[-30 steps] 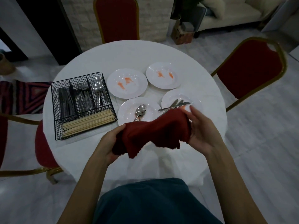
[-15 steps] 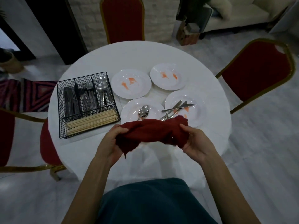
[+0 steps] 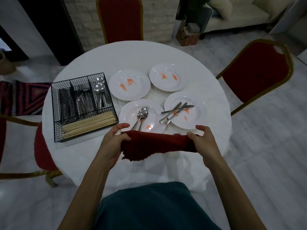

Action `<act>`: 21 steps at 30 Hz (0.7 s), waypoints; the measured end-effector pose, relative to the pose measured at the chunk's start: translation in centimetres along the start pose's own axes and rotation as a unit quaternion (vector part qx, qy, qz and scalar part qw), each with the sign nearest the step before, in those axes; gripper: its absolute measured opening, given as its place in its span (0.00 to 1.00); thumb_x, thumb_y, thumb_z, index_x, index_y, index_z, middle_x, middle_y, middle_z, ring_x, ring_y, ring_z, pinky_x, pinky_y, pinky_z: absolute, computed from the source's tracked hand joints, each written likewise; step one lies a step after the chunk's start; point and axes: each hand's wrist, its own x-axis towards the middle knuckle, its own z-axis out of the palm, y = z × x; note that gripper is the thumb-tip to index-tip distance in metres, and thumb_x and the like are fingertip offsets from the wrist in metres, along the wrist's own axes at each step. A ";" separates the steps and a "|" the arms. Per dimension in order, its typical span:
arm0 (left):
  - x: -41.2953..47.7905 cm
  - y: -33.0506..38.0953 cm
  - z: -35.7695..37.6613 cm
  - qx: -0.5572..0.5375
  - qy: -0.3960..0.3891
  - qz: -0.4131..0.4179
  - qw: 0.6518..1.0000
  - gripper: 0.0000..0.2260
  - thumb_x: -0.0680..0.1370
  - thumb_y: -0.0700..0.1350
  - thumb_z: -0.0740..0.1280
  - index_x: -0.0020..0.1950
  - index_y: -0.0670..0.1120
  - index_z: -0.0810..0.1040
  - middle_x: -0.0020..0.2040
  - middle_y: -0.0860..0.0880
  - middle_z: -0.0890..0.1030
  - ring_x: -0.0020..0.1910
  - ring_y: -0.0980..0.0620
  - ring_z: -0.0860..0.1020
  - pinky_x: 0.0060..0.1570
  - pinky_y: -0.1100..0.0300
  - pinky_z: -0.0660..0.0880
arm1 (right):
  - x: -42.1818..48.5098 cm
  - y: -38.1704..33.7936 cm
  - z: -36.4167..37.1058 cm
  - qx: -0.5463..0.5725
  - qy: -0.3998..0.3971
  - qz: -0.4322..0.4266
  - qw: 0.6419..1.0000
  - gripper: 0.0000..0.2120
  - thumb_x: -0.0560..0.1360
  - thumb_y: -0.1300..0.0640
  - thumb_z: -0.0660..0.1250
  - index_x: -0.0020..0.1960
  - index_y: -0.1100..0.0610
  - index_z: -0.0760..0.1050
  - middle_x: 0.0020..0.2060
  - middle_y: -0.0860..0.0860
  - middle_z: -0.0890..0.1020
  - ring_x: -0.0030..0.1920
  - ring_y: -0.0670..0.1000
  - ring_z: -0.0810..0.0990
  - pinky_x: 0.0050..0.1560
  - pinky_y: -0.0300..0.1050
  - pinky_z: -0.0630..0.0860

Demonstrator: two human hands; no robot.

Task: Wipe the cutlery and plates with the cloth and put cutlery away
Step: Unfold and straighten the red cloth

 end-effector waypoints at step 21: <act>-1.0 0.8 -1.2 0.417 -0.023 0.170 0.893 0.16 0.71 0.42 0.79 0.55 0.56 0.83 0.50 0.55 0.85 0.51 0.57 0.82 0.55 0.59 0.77 | -1.1 1.0 -1.4 -0.177 -0.054 -0.122 0.975 0.20 0.74 0.65 0.74 0.61 0.49 0.81 0.51 0.47 0.83 0.49 0.49 0.83 0.49 0.42 0.81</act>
